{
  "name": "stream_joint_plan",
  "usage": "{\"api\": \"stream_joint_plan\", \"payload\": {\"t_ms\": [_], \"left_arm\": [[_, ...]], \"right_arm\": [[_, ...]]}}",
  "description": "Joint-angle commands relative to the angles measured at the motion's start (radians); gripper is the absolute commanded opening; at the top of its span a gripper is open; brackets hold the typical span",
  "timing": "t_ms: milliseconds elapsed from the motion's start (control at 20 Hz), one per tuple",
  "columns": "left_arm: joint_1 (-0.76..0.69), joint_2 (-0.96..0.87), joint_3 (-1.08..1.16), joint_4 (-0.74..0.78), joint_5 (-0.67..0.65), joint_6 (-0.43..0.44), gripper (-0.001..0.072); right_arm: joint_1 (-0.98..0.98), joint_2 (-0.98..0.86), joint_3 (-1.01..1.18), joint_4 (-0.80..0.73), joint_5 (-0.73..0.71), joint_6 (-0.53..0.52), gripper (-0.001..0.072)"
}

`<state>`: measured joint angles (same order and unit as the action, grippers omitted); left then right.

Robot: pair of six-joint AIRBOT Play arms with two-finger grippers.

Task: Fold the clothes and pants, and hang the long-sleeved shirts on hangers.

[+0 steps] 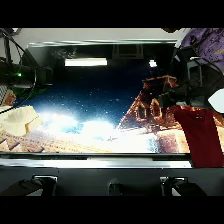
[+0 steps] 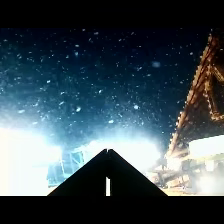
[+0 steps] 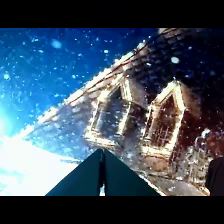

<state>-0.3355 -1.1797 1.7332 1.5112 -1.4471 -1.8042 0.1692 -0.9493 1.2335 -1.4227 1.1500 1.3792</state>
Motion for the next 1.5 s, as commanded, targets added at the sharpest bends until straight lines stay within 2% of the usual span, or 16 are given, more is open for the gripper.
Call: {"api": "stream_joint_plan", "payload": {"t_ms": [0,1150,1200,1250,1300,1400,1450], "left_arm": [[0.000,0.001,0.000,0.000,0.000,0.000,0.0023],[0.000,0.001,0.000,0.002,0.000,0.001,0.0023],[0.002,0.001,0.000,0.037,-0.006,-0.001,0.0092],[0.004,0.000,0.000,0.079,-0.021,-0.021,0.0345],[0.010,-0.002,-0.001,0.142,-0.064,-0.074,0.0720],[0.067,-0.007,-0.024,0.253,-0.157,-0.089,0.0720],[0.122,-0.003,-0.060,0.275,-0.164,-0.090,0.0720]], "right_arm": [[0.001,0.001,0.001,0.000,0.000,0.001,0.0025],[0.001,0.001,0.001,0.006,0.000,0.004,0.0026],[0.001,0.001,0.001,0.006,0.000,0.004,0.0025],[0.001,0.001,0.001,0.005,0.000,0.004,0.0026],[0.001,0.001,0.001,0.005,-0.001,0.004,0.0026],[0.001,0.001,0.001,0.005,-0.001,0.004,0.0026],[0.001,0.001,0.001,0.005,-0.001,0.004,0.0026]]}}
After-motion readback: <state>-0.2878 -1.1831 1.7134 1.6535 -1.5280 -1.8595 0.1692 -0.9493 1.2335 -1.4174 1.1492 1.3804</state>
